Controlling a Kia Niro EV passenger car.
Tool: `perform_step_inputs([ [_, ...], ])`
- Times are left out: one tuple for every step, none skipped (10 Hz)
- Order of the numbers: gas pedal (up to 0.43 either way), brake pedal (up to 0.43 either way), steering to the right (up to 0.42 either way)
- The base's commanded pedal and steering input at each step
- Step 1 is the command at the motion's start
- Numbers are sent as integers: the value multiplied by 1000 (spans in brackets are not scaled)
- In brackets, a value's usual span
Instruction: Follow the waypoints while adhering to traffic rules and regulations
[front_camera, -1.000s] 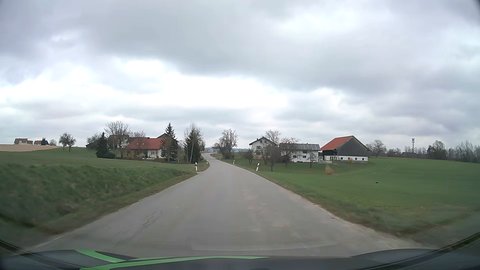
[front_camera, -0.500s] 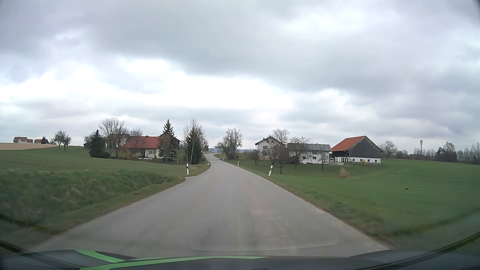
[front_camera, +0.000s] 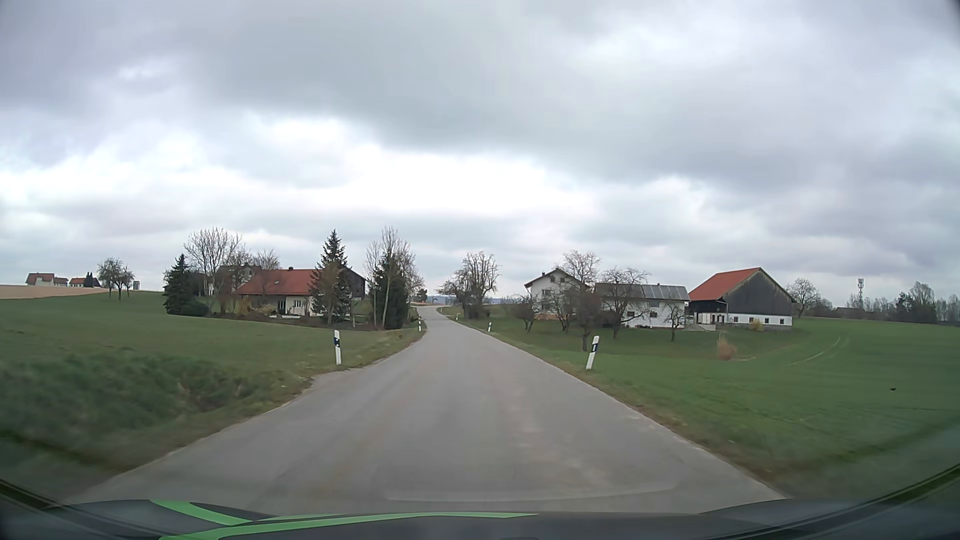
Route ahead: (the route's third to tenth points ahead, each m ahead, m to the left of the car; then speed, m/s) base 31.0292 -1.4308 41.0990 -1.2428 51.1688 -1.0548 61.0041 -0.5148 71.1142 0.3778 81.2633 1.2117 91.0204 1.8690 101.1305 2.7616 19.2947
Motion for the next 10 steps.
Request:
perform_step_inputs([
  [110, 0, -6],
  [110, 0, -6],
  [110, 0, -6],
  [110, 0, -6],
  [110, 0, -7],
  [110, 0, -6],
  [110, 0, -6],
  [110, 0, -6],
  [110, 0, -6],
  [110, 0, -7],
])
